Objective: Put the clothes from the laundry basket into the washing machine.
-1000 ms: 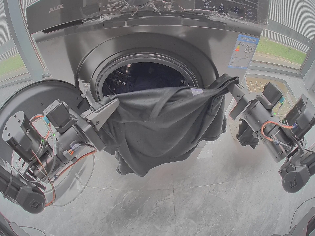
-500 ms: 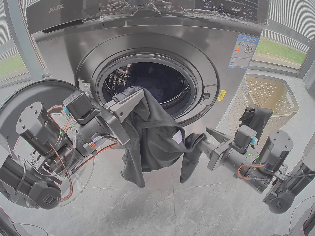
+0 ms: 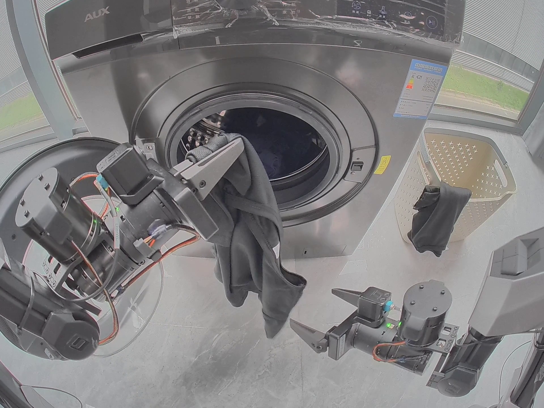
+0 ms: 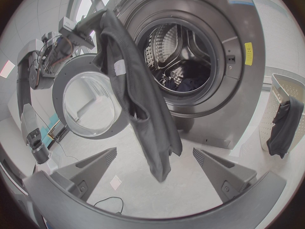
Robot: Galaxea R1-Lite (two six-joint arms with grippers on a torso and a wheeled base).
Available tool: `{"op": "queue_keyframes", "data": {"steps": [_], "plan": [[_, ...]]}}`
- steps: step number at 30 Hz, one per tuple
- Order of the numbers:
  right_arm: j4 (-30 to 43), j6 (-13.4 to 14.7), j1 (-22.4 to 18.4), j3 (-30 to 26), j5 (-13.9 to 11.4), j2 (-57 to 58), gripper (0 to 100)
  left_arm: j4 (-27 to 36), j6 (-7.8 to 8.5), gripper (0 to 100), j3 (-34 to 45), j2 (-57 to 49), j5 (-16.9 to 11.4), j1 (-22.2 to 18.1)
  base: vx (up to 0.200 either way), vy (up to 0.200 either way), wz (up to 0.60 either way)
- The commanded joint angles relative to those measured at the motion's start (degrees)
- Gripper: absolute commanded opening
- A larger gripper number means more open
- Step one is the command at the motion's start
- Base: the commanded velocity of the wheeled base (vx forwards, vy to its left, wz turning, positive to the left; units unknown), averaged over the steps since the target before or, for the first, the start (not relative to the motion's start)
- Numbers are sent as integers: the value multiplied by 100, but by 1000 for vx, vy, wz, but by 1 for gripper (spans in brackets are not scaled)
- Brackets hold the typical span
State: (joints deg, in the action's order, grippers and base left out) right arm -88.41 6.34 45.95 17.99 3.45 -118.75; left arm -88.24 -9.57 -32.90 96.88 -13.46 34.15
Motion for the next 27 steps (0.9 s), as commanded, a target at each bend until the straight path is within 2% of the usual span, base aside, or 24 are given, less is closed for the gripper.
{"op": "queue_keyframes", "data": {"steps": [1,10,18,21,27], "plan": [[-10,-1,125,363,-20,-430,100,-1,-1,0,12,-117,-25,13,0,0,0],[-1,8,99,1250,-11,-570,100,-9,8,0,29,-117,-52,13,0,0,0],[87,-10,125,2252,-29,-808,100,-9,8,0,38,-125,-52,13,0,0,0],[87,-19,125,2446,-29,-940,100,-9,8,0,38,-125,-52,13,0,0,0],[95,-89,187,2894,-240,-1344,100,-9,8,0,21,-125,-34,13,0,0,0]]}}
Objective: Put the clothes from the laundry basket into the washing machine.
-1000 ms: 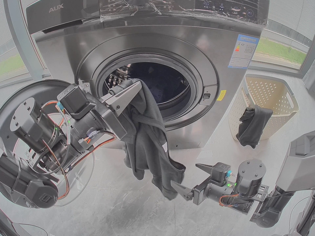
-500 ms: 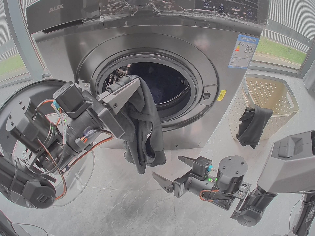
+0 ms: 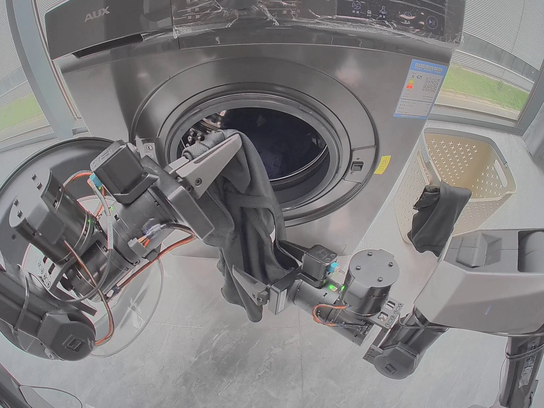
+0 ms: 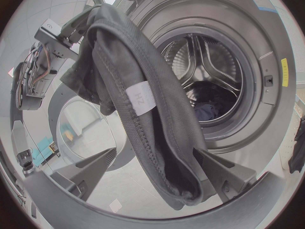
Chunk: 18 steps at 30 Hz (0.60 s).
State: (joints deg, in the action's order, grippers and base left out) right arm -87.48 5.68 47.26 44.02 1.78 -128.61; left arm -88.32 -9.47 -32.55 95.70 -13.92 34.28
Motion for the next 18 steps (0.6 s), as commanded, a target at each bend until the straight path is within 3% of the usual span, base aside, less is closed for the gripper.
{"op": "queue_keyframes", "data": {"steps": [1,13,18], "plan": [[3,-23,64,318,-81,-375,100,-1,-2,0,-15,-7,12,0,0,0,0],[126,-102,-7,1698,-2,-1351,100,-1,-11,0,-41,-7,47,0,0,0,0],[143,-85,-86,1979,7,-1579,100,-1,-28,0,-103,-7,47,0,0,0,0]]}}
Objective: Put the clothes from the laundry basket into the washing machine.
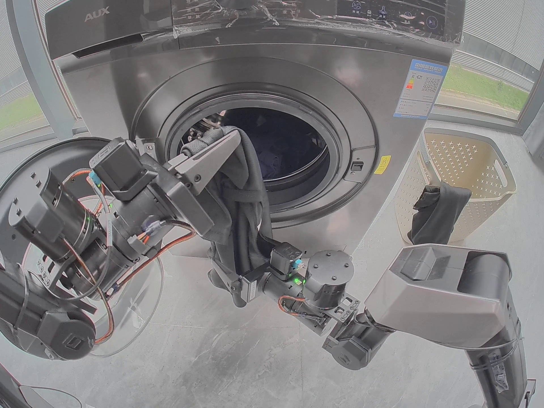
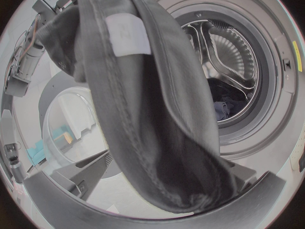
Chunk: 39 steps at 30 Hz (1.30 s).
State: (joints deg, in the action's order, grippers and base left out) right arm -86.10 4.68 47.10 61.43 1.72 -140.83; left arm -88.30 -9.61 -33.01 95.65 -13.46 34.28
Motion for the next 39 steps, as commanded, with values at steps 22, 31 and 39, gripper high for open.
{"op": "queue_keyframes", "data": {"steps": [22,31,39], "plan": [[-100,94,-685,-175,171,231,0,14,-41,0,-91,7,19,-106,0,0,0],[-232,165,-1116,-1036,145,1505,0,5,11,0,691,33,-8,-440,0,0,0],[-214,209,-1037,-1221,162,2112,0,5,117,0,1297,455,-78,-457,0,0,0]]}}
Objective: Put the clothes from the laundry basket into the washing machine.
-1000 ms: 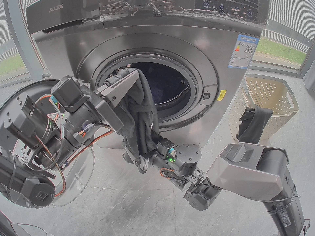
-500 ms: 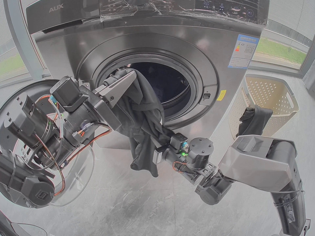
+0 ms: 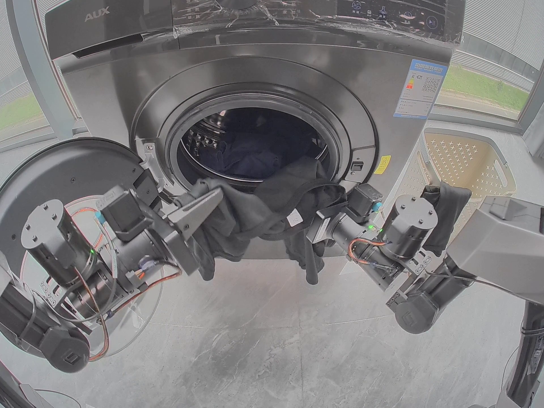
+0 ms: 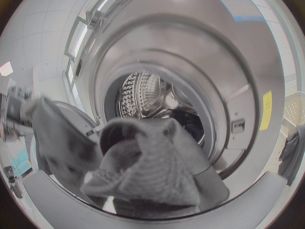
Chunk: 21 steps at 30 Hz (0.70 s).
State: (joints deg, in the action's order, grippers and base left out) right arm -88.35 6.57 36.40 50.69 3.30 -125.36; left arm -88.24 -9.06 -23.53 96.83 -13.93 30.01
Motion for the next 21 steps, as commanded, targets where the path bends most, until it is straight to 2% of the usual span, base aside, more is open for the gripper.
{"op": "queue_keyframes", "data": {"steps": [1,2,7,9,12,21], "plan": [[10,20,34,-147,4,565,0,-1,62,0,349,337,-30,-31,0,0,0],[19,28,69,-138,4,618,0,-1,167,0,525,521,-39,-22,0,0,0],[10,55,157,-121,4,618,0,-9,466,0,700,1092,-30,-22,0,0,0],[10,99,209,-103,4,609,0,-9,537,0,744,1259,-30,-22,0,0,0],[28,108,306,-68,4,600,0,-27,598,0,771,1444,-30,-4,0,0,0],[54,108,376,-33,12,574,0,-36,598,0,736,1532,-39,-22,0,0,0]]}}
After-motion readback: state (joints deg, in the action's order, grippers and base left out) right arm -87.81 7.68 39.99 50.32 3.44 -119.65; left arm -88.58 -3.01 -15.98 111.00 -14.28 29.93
